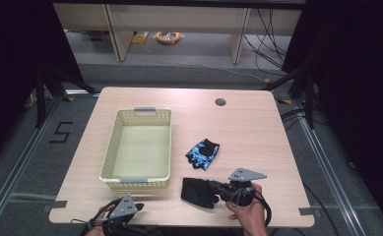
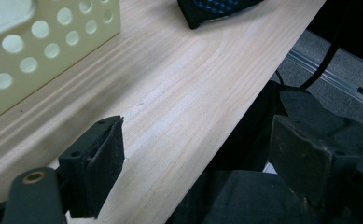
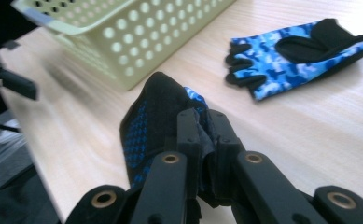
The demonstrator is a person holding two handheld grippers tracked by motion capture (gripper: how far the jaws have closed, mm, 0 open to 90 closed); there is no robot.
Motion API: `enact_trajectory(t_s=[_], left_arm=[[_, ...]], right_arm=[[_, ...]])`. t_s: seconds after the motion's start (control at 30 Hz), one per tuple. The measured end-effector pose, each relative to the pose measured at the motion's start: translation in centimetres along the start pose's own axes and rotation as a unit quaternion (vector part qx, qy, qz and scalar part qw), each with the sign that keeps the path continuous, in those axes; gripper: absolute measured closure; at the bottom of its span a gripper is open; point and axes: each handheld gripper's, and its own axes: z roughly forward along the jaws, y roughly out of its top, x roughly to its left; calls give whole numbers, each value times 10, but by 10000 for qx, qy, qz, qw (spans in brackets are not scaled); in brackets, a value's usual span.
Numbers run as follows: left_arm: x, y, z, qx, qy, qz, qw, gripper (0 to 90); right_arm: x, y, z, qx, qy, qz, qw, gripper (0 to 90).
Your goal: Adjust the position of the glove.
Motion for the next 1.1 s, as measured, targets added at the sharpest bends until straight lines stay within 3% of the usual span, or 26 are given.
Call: enact_trajectory(t_s=[0.03, 0.1, 0.13, 0.17, 0.2, 0.23, 0.3, 0.33, 0.4, 0.43, 0.47, 0.5, 0.53, 0.57, 0.67, 0.7, 0.83, 0.9, 1.0, 1.1], left_arm=[[0, 0, 0, 11, 0, 6, 10000, 182], [0, 0, 0, 0, -2, -3, 10000, 182], [-2, 0, 2, -141, -50, -176, 9997, 182], [0, 0, 0, 5, -3, 4, 10000, 182], [0, 0, 0, 16, -7, 8, 10000, 182], [-2, -1, 2, -39, -5, -173, 9998, 182], [-2, -1, 2, -43, -9, -171, 9998, 182], [-1, 0, 1, -13, -29, -22, 10000, 182], [-1, 0, 1, -1, -28, -24, 10000, 182], [-3, -1, 3, -120, -46, -128, 9998, 182], [-2, -1, 3, -37, 40, -177, 9998, 182], [-2, 0, 2, -10, 20, -97, 10000, 182], [-2, 0, 1, 14, -34, -28, 10000, 182], [-3, 0, 2, -48, -50, -91, 9999, 182], [-1, 0, 1, 5, -27, -29, 10000, 182], [-2, 0, 1, 7, -19, -54, 10000, 182], [-1, 0, 1, 13, -28, -19, 10000, 182], [-3, 0, 2, -47, -48, -80, 9999, 182], [-2, 0, 2, -39, -33, -76, 10000, 182], [-1, 0, 1, 17, -29, -14, 10000, 182]], right_arm=[[1, -1, -3, 72, 71, 114, 9999, 856], [-2, -2, -3, 40, 145, 24, 9999, 857], [-4, -4, -6, 150, 256, -4, 9996, 857], [-4, -6, -5, 159, 293, 77, 9994, 856], [-5, -7, -5, 234, 337, 38, 9992, 857], [-9, -7, -5, 253, 363, -72, 9990, 857], [-7, -8, -6, 345, 277, -10, 9990, 857], [-13, -7, -5, 455, 182, -239, 9985, 856], [-15, -8, -4, 543, 186, -224, 9981, 856], [-19, -9, -2, 546, 239, -316, 9977, 856], [-19, -9, -2, 546, 239, -316, 9977, 856], [-19, -9, -1, 593, 201, -229, 9978, 856], [-24, -10, 2, 677, 140, -355, 9970, 855], [-24, -10, 3, 676, 115, -374, 9969, 855], [-27, -11, 7, 771, 151, -276, 9965, 853], [-26, -12, 7, 799, 40, -251, 9965, 852], [-28, -13, 9, 847, 17, -294, 9960, 843], [-28, -14, 11, 950, -31, -211, 9952, 796], [-27, -14, 13, 934, -259, -302, 9948, 647], [-24, -10, 10, 1081, -390, -392, 9926, 563]])
